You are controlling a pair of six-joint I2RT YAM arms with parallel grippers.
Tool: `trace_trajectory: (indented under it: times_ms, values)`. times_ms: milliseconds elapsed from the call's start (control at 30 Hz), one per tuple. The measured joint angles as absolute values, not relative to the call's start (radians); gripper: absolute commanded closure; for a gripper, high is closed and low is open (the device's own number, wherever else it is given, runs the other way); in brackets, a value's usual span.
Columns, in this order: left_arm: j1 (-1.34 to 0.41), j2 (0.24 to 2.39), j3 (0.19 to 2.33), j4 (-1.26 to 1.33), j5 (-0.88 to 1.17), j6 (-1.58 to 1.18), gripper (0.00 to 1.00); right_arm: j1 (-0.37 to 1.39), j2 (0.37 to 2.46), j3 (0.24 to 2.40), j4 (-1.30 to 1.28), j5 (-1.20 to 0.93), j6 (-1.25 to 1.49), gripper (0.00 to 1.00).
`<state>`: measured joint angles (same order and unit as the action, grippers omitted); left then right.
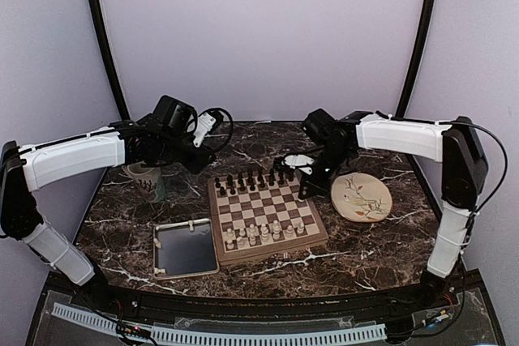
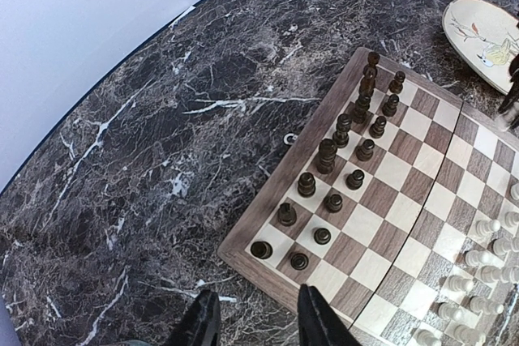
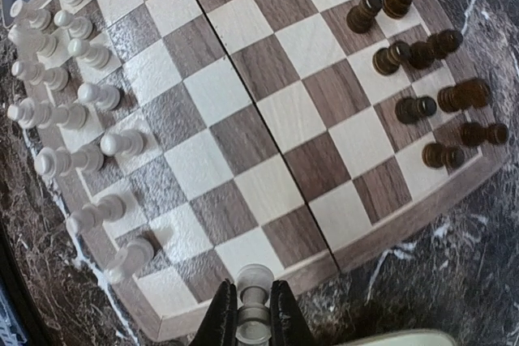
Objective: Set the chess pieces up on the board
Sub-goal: Pick up the rook from the chessboard, then place the rook at h1.
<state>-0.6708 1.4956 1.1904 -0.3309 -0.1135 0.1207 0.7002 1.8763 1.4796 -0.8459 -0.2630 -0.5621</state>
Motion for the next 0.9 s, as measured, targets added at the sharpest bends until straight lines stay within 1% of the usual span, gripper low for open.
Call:
trace_trajectory:
  times_ms: [167, 300, 500, 900]
  values:
    - [-0.67, 1.496, 1.19, -0.331, -0.117, 0.125, 0.65, 0.693, 1.733, 1.341, -0.853, -0.245, -0.571, 0.94]
    - [-0.67, 1.496, 1.19, -0.331, -0.12, 0.127, 0.65, 0.703, 1.681, 1.255, -0.871, -0.227, -0.588, 0.94]
    - [-0.67, 1.503, 1.19, -0.331, -0.12, 0.128, 0.65, 0.766, 1.657, 1.19, -0.875, -0.202, -0.608, 0.93]
    - [-0.671, 1.512, 1.19, -0.334, -0.115, 0.128, 0.65, 0.811, 1.699, 1.193, -0.859, -0.192, -0.617, 0.93]
